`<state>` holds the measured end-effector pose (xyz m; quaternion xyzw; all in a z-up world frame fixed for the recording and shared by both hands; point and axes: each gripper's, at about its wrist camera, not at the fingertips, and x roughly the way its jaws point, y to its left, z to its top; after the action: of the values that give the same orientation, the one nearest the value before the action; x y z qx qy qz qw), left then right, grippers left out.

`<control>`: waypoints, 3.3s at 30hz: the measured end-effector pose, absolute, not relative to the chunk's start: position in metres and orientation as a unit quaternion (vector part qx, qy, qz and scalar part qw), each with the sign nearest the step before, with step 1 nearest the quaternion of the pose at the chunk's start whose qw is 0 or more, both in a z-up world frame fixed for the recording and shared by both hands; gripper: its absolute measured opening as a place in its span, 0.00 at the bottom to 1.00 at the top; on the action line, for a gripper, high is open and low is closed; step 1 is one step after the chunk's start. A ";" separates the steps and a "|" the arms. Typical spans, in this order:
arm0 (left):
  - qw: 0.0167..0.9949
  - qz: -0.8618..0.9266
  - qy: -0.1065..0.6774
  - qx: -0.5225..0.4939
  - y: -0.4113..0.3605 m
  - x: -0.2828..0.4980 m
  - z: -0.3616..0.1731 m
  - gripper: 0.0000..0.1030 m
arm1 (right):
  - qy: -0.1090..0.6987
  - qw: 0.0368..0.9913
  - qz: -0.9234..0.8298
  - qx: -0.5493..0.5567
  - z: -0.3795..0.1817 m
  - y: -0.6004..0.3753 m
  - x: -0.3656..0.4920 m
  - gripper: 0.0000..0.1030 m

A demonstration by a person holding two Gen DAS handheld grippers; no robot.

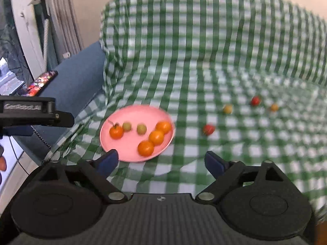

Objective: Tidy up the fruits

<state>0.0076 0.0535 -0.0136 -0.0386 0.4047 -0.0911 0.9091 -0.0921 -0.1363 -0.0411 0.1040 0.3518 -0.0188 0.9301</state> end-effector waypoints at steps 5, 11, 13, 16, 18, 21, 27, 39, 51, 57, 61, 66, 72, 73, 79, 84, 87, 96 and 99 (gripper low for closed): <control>0.927 -0.092 0.363 -0.038 0.065 -0.022 0.018 1.00 | 0.299 0.950 -0.018 0.083 -0.006 -0.130 -0.115 0.95; 0.939 -0.083 0.332 -0.022 0.066 -0.059 0.040 1.00 | 0.237 0.968 -0.015 0.087 0.015 -0.131 -0.151 0.98; 0.940 -0.083 0.329 -0.023 0.065 -0.070 0.042 1.00 | 0.226 0.970 -0.016 0.088 0.018 -0.135 -0.163 0.98; 0.940 -0.089 0.329 -0.020 0.063 -0.084 0.045 1.00 | 0.210 0.973 -0.026 0.095 0.023 -0.142 -0.178 0.98; 0.943 -0.089 0.321 -0.016 0.062 -0.092 0.048 1.00 | 0.201 0.974 -0.029 0.098 0.024 -0.143 -0.185 0.99; 0.947 -0.083 0.311 -0.010 0.061 -0.100 0.051 1.00 | 0.190 0.977 -0.027 0.095 0.025 -0.141 -0.196 0.99; 0.947 -0.075 0.311 -0.009 0.061 -0.101 0.046 1.00 | 0.185 0.978 -0.023 0.095 0.024 -0.140 -0.202 0.99; 0.937 -0.080 0.338 -0.021 0.071 -0.094 0.029 1.00 | 0.210 0.973 -0.007 0.092 0.019 -0.132 -0.196 0.99; 0.937 -0.085 0.338 -0.027 0.073 -0.090 0.025 1.00 | 0.217 0.972 -0.007 0.085 0.018 -0.127 -0.192 0.99; 0.938 -0.083 0.335 -0.030 0.073 -0.090 0.027 1.00 | 0.221 0.972 -0.004 0.080 0.016 -0.126 -0.190 0.99; 0.940 -0.078 0.331 -0.027 0.068 -0.084 0.029 1.00 | 0.223 0.972 -0.005 0.074 0.013 -0.129 -0.185 0.99; 0.938 -0.075 0.337 -0.013 0.056 -0.072 0.022 1.00 | 0.219 0.973 -0.004 0.069 0.004 -0.138 -0.174 0.99; 0.927 -0.077 0.366 0.017 0.039 -0.048 0.006 1.00 | 0.232 0.970 0.009 0.080 -0.010 -0.145 -0.151 0.99; 0.925 -0.074 0.371 0.022 0.036 -0.043 0.003 1.00 | 0.235 0.968 0.014 0.086 -0.013 -0.147 -0.146 0.99; 0.916 -0.064 0.394 0.048 0.012 -0.012 -0.010 1.00 | 0.245 0.959 -0.002 0.143 -0.033 -0.173 -0.118 0.99; 0.896 -0.083 0.433 0.053 -0.032 0.029 -0.019 1.00 | 0.256 0.942 -0.074 0.203 -0.065 -0.223 -0.083 0.99; 0.884 -0.096 0.457 0.030 -0.065 0.064 -0.025 1.00 | 0.256 0.930 -0.138 0.225 -0.089 -0.262 -0.053 0.99; 0.868 -0.166 0.461 0.076 -0.195 0.169 -0.080 1.00 | 0.256 0.889 -0.316 0.209 -0.166 -0.412 0.060 0.99; 0.858 -0.186 0.467 0.106 -0.232 0.190 -0.103 1.00 | 0.281 0.881 -0.318 0.211 -0.194 -0.444 0.085 0.99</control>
<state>0.1905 -0.2325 -0.1034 0.1058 0.4667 -0.1858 0.8582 0.0850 -0.4439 -0.1944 0.2111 0.2814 -0.3175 0.8806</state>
